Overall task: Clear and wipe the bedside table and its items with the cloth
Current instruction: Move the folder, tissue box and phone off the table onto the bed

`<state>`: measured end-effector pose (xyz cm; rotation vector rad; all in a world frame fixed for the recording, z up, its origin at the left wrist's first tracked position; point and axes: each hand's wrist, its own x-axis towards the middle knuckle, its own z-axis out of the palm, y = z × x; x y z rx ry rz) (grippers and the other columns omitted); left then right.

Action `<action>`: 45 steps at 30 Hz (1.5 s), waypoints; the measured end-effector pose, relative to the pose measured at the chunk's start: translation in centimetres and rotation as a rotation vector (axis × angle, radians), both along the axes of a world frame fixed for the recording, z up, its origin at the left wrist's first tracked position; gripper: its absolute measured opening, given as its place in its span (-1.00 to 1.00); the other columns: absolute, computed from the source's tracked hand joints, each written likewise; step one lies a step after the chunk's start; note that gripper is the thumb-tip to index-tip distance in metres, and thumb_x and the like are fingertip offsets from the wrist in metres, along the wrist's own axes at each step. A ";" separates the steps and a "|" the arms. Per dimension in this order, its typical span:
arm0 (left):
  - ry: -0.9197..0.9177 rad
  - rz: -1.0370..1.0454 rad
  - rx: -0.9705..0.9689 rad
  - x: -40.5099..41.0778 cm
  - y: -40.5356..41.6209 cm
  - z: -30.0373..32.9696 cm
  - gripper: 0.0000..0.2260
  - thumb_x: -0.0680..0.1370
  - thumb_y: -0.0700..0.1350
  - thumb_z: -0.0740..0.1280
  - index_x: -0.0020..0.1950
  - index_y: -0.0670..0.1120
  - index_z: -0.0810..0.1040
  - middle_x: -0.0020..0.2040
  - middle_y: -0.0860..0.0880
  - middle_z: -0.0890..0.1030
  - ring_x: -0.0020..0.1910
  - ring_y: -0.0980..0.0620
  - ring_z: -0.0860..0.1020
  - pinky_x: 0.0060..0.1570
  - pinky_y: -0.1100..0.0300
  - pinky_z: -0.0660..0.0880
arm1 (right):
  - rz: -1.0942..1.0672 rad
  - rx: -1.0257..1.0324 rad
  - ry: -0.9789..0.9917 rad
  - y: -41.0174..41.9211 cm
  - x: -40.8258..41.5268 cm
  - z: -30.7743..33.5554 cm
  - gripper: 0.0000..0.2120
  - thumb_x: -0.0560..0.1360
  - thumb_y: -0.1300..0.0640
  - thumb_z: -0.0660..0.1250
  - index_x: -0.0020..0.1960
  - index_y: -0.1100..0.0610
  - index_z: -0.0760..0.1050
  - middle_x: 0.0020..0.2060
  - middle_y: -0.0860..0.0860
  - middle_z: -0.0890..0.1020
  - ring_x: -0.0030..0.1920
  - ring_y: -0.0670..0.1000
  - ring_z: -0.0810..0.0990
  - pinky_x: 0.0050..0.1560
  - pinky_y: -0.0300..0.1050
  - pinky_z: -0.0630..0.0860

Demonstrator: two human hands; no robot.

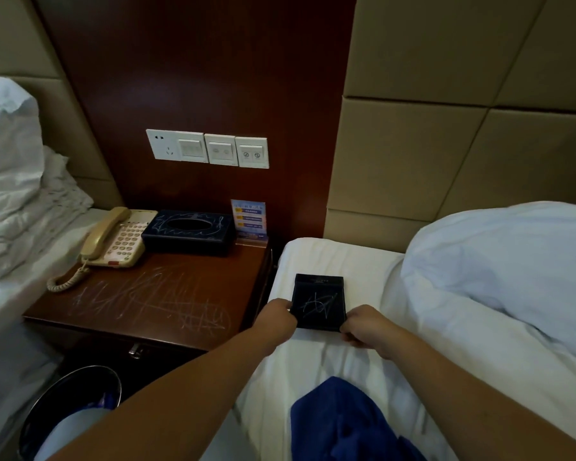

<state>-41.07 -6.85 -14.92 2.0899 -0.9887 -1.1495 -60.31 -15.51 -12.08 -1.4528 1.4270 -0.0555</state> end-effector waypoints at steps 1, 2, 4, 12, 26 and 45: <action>-0.010 -0.002 -0.013 -0.2 0.2 0.4 -0.64 0.54 -0.30 0.25 0.31 -0.14 0.58 0.04 -0.22 0.64 -0.19 -0.07 0.56 -0.33 0.22 0.46 | 0.024 -0.013 0.026 0.0 -0.1 0.0 -0.92 0.53 0.35 0.29 -0.03 0.32 0.56 -0.23 0.17 0.59 -0.22 0.08 0.56 -0.27 -0.15 0.51; -0.007 -0.011 -0.017 -0.4 0.4 0.8 -0.63 0.55 -0.28 0.26 0.34 -0.13 0.57 0.07 -0.21 0.64 -0.21 -0.05 0.54 -0.35 0.25 0.44 | 0.046 -0.023 0.053 -0.1 -0.1 0.0 -0.87 0.53 0.32 0.30 0.03 0.34 0.57 -0.21 0.16 0.60 -0.21 0.08 0.56 -0.30 -0.17 0.49; -0.010 -0.020 -0.022 -0.4 0.6 1.0 -0.63 0.56 -0.24 0.29 0.37 -0.12 0.56 0.08 -0.21 0.65 -0.23 -0.01 0.53 -0.35 0.27 0.43 | 0.086 -0.035 0.103 -0.3 0.1 0.0 -0.78 0.55 0.27 0.31 0.14 0.35 0.58 -0.18 0.14 0.61 -0.20 0.06 0.57 -0.33 -0.20 0.47; -0.147 -0.095 -0.057 3.0 -0.4 2.4 -0.50 0.64 -0.12 0.30 0.59 -0.09 0.35 0.52 -0.10 0.42 0.42 -0.10 0.46 0.26 0.16 0.42 | 0.164 -0.164 0.054 -2.1 3.2 1.8 -0.74 0.56 0.29 0.27 0.21 0.31 0.57 -0.13 0.15 0.55 -0.16 0.10 0.53 -0.23 -0.11 0.42; -0.399 -0.021 -0.103 18.2 -10.0 7.9 -0.44 0.64 -0.11 0.30 0.62 0.00 0.20 0.62 -0.11 0.04 0.23 -0.16 0.53 0.04 0.12 0.50 | 0.385 -0.438 -0.037 -10.2 19.5 4.5 -0.49 0.60 0.17 0.30 0.53 0.05 0.31 0.48 0.12 0.23 0.02 0.09 0.57 -0.09 -0.08 0.56; -0.048 0.100 -0.068 22.0 -11.6 5.9 -0.87 0.62 -0.14 0.33 0.16 -0.01 0.56 -0.06 -0.11 0.60 -0.08 -0.05 0.56 -0.12 0.07 0.51 | 0.309 -0.299 -0.174 -10.6 26.3 1.8 -0.79 0.59 0.04 0.30 0.21 0.02 0.49 0.01 0.06 0.61 0.01 0.11 0.61 -0.01 0.02 0.53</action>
